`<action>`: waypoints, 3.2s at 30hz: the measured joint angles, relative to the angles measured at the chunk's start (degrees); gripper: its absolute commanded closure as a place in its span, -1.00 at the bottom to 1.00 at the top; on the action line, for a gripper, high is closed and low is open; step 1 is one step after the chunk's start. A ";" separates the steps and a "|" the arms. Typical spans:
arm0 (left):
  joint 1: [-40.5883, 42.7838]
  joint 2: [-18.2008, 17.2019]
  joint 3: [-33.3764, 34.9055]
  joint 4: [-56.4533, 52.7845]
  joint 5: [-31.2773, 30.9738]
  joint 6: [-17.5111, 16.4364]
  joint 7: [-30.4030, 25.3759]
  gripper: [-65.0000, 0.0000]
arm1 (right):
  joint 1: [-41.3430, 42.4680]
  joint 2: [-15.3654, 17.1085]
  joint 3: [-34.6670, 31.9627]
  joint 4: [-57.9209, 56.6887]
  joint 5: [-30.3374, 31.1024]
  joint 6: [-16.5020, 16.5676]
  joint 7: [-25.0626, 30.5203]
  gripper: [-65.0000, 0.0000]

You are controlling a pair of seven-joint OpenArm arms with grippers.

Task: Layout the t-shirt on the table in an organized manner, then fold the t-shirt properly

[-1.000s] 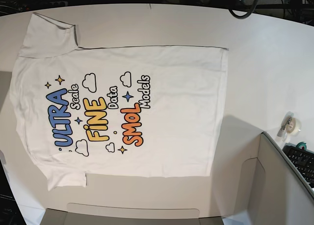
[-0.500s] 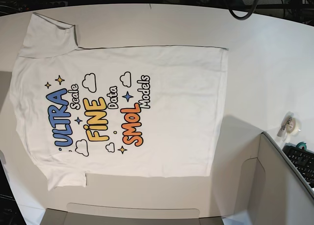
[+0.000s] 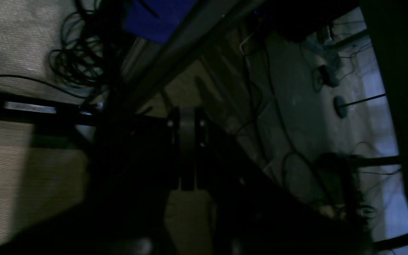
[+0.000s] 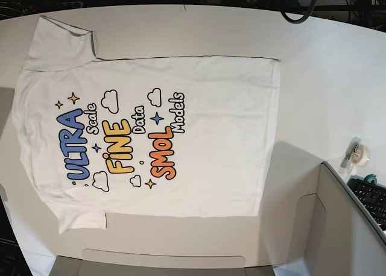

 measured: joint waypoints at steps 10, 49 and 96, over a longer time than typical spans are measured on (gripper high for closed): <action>-1.33 1.18 0.07 -0.11 0.20 0.00 0.00 1.00 | 5.88 -0.61 -0.28 -0.13 -0.22 0.00 0.02 1.00; -0.33 1.68 0.00 0.02 0.02 0.48 24.83 1.00 | -1.25 -8.94 1.14 0.17 36.37 22.23 -18.84 1.00; -8.39 2.75 0.02 -0.02 0.04 5.01 46.82 1.00 | 13.92 -17.81 1.03 -0.02 46.29 32.68 -69.92 1.00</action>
